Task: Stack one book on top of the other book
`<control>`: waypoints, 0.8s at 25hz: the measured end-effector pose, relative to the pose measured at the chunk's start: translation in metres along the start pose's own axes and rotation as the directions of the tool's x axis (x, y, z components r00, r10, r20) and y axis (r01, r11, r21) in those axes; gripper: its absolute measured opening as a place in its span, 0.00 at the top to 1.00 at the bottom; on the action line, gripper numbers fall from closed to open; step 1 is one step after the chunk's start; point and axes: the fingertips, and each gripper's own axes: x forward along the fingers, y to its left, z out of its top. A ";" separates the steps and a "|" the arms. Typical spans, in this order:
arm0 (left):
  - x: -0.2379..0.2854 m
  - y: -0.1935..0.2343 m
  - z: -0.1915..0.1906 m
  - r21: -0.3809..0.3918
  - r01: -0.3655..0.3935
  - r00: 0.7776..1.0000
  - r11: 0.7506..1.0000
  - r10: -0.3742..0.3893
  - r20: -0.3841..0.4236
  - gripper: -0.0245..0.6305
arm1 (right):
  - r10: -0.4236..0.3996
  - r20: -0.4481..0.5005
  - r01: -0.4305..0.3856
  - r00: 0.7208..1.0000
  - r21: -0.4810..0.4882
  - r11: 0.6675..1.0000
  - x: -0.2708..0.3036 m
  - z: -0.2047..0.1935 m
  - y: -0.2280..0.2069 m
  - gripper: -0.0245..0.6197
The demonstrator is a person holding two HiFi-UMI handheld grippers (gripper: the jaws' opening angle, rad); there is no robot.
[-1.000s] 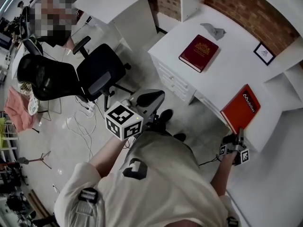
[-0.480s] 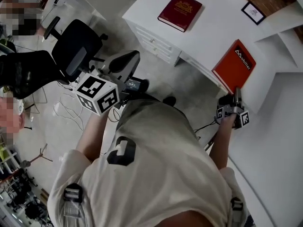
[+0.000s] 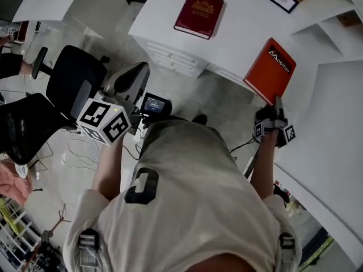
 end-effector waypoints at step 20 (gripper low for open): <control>-0.010 0.091 0.023 -0.050 0.139 0.990 0.989 -0.138 0.015 0.95 | 0.001 0.138 0.002 0.990 -0.022 1.000 -0.010 -0.085 0.028 0.71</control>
